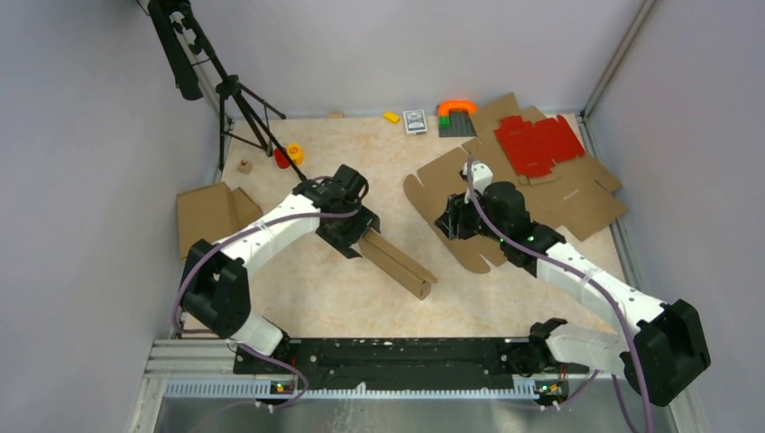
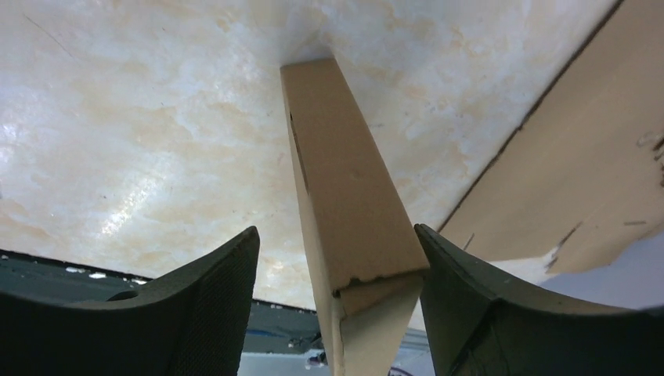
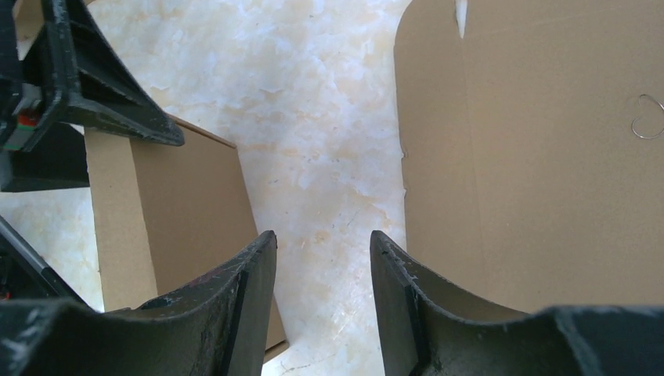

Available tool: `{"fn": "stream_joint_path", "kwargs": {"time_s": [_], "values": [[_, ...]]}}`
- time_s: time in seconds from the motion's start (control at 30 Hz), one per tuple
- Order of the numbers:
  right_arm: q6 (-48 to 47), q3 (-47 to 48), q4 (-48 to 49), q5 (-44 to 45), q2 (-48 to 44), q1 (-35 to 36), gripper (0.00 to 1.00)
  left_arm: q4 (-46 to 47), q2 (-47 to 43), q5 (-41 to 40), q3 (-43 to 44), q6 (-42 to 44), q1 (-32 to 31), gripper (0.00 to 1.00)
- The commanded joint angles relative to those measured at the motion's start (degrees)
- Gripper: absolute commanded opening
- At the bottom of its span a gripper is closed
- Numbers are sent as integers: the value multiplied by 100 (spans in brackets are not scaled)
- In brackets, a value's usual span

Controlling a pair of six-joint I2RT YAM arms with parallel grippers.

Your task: Fold the paper box

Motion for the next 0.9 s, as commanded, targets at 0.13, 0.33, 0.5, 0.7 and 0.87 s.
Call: {"fn": "stream_joint_path", "kwargs": {"time_s": [0.13,0.33,0.5,0.7,0.87], "values": [[43,-97,79,-28,-267,-25,47,98,456,-359,196,40,56,73],[59,-168,-21,-127,-454,-27,47,250,696,-306,212,166,110,73],[103,-394,-67,-195,-735,-25,47,343,870,-241,195,289,224,73],[173,-549,-73,-292,-902,-25,47,421,997,-220,196,367,280,67],[228,-606,-78,-459,-926,-25,47,430,1063,-29,253,427,285,37]]}}
